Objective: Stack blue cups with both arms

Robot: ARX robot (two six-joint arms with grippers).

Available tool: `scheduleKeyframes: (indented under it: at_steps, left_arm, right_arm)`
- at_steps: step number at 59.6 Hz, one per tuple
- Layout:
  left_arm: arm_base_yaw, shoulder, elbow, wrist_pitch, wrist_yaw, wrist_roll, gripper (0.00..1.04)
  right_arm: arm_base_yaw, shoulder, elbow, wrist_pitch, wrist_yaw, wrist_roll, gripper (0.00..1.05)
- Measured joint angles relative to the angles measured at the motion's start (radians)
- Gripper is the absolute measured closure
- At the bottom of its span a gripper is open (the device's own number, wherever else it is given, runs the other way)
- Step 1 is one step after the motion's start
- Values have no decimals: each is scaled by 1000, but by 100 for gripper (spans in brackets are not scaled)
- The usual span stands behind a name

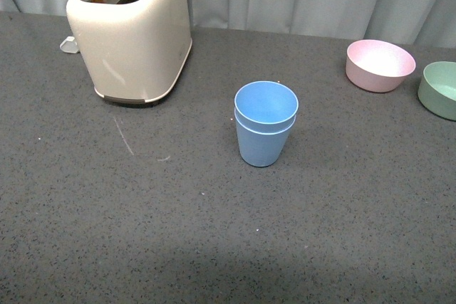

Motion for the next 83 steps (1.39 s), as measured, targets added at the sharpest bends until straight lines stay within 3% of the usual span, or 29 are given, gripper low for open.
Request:
scheduleKeyframes:
  at_steps: [4,10,22,46,53,83]
  left_arm:
    - [0,0,0,0,0,0,7]
    - [0,0,0,0,-2,0,7]
    - [0,0,0,0,-1,0,7]
    - [0,0,0,0,-1,0,7]
    - [0,0,0,0,-1,0,7]
    - [0,0,0,0,-1,0,7]
  right_arm:
    - [0,-23,0,-24,0,0,104]
    - [0,-148,1,-180,-3,0,104]
    - [0,-183,1,-189,-3,-1,104]
    - [0,-183,1,-189,-3,-2,35]
    - [0,-183,1,-189,-3,-2,9]
    - [0,-183,1,-189,-3,-1,10]
